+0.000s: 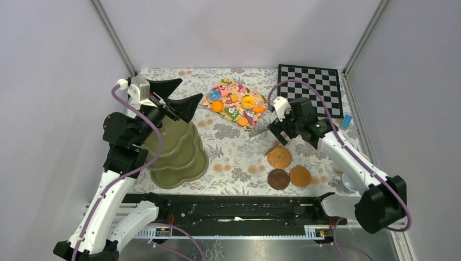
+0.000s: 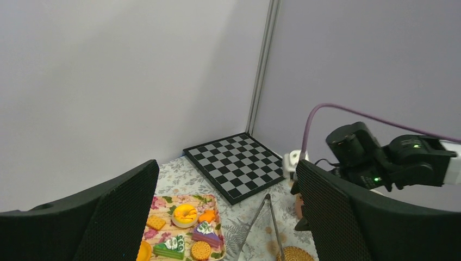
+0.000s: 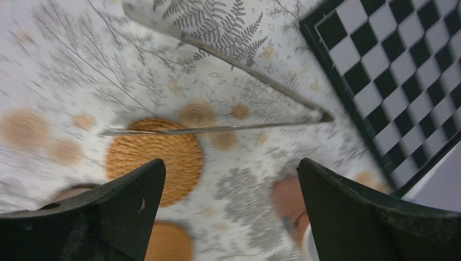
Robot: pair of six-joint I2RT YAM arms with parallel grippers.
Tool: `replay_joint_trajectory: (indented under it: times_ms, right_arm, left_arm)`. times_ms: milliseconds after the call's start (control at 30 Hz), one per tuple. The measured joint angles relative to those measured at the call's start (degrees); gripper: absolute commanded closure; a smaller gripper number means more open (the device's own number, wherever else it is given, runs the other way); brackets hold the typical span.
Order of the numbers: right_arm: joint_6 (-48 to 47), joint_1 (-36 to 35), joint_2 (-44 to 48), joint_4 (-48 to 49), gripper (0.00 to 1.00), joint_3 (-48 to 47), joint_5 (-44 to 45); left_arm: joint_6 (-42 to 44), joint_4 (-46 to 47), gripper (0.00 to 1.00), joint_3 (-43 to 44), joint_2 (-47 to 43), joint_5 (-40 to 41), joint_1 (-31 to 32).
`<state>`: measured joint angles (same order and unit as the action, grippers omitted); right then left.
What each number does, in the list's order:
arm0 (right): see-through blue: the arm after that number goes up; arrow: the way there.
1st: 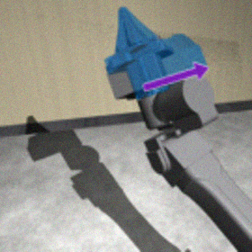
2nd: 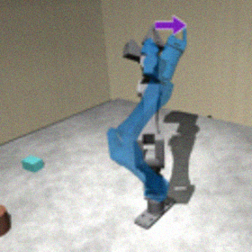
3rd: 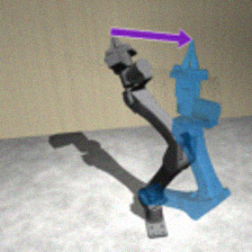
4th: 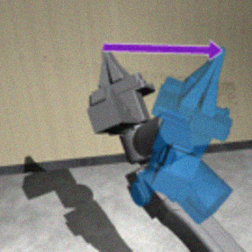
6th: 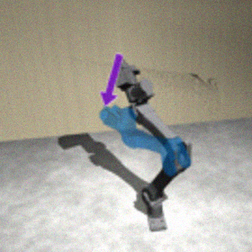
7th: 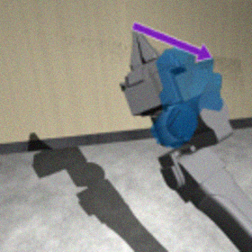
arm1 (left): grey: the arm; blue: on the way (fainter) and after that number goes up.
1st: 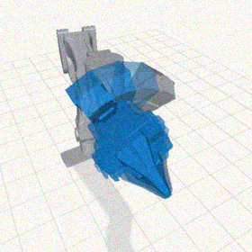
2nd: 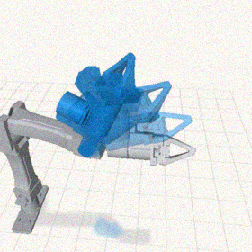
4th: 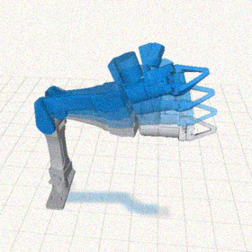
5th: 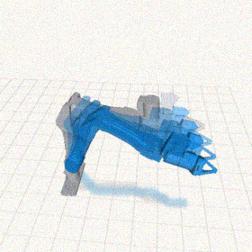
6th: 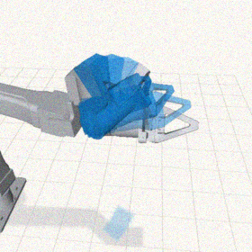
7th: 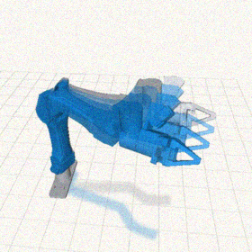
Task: Serve the afternoon tea
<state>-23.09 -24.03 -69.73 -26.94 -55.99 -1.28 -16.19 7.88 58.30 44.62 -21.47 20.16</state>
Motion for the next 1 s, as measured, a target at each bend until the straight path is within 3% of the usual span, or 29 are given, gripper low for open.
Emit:
replay_joint_trajectory:
  times_ms: [200,367,533,700,900,1000]
  right_arm:
    - [-25.5,0.6,-11.0,1.9,0.12,-0.7,-2.0]
    - [-36.8,4.0,-21.5,0.8,0.13,-5.2,-5.1]
    - [-41.6,4.9,-26.8,1.2,0.14,-9.0,-8.1]
    - [-43.6,5.0,-30.7,2.6,0.24,-11.9,-10.5]
    - [-44.6,5.0,-35.8,4.5,0.26,-13.5,-12.5]
    - [-44.8,5.0,-36.9,5.6,0.37,-13.5,-13.4]
  left_arm:
    - [-0.2,1.2,0.01,-0.7,0.1,-0.1,0.4]
    - [-0.2,1.4,0.01,-0.9,0.0,-0.1,1.5]
    - [-0.2,2.2,0.01,-1.5,-0.1,0.2,2.2]
    - [-0.2,2.2,0.01,-1.6,0.0,0.2,2.3]
    - [-0.2,2.4,0.01,-1.6,0.1,0.2,2.3]
    - [-0.2,2.4,0.01,-1.6,0.2,0.2,2.3]
